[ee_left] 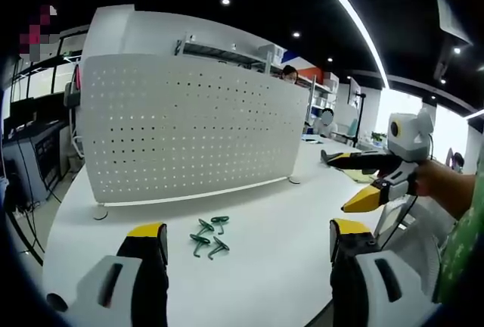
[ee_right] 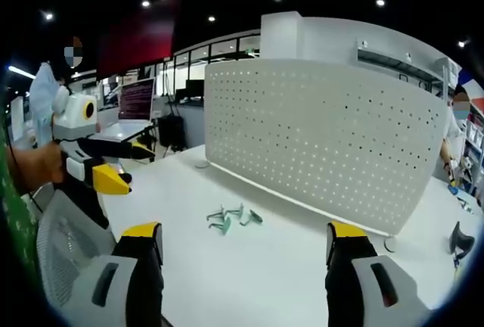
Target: Insert the hook assembly into the mounting plate slot until the hook locks in place.
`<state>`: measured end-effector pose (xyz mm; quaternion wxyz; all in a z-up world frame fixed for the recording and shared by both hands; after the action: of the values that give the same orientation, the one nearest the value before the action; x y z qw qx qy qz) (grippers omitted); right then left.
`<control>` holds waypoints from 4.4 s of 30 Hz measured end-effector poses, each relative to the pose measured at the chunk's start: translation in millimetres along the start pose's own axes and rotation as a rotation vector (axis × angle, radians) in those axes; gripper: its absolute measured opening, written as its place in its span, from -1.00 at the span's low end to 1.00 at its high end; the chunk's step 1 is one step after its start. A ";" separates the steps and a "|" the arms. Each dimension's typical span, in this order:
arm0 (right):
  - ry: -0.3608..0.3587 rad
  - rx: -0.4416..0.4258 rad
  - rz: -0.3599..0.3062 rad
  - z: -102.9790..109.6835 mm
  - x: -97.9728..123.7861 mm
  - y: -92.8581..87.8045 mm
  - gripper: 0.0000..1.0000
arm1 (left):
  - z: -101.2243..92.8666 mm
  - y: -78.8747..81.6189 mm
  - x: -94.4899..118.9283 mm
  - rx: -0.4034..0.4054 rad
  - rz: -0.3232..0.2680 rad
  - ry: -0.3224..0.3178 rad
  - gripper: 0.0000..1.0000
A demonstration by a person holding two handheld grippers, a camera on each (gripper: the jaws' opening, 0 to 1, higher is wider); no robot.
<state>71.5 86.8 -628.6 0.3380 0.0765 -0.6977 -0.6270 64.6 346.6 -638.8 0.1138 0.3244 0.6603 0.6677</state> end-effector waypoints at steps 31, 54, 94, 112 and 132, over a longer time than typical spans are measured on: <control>0.093 0.120 0.065 -14.1 -63.6 18.3 0.61 | -9.7 -10.5 -3.0 0.020 0.021 -0.013 0.79; 0.129 0.144 0.175 -33.1 -121.8 1.7 0.29 | -10.2 -13.4 -10.0 0.033 0.032 -0.015 0.78; 0.196 0.183 0.334 -47.4 -193.2 -28.6 -0.45 | -8.3 -21.1 -14.4 0.051 0.072 -0.009 0.72; 0.210 0.216 0.369 -52.9 -214.9 -41.9 -0.62 | -7.0 -25.1 -19.6 0.058 0.092 -0.009 0.71; 0.217 0.229 0.399 -53.7 -234.3 -52.2 -0.72 | -4.4 -28.4 -22.8 0.065 0.109 -0.009 0.70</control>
<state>263.4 156.4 -765.8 0.5169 0.0419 -0.7251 -0.4531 71.6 332.7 -672.0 0.0697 0.3666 0.6626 0.6494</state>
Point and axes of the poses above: the point that each gripper's makers call its tool centre point, and the gripper's own axes: x roughly backward along the fingers, z roughly to its left, y roughly out of its top, the point moved 9 cm from there along x, roughly backward along the fingers, and after that the axes turned 5 degrees about -x, right-handed, at the moved point
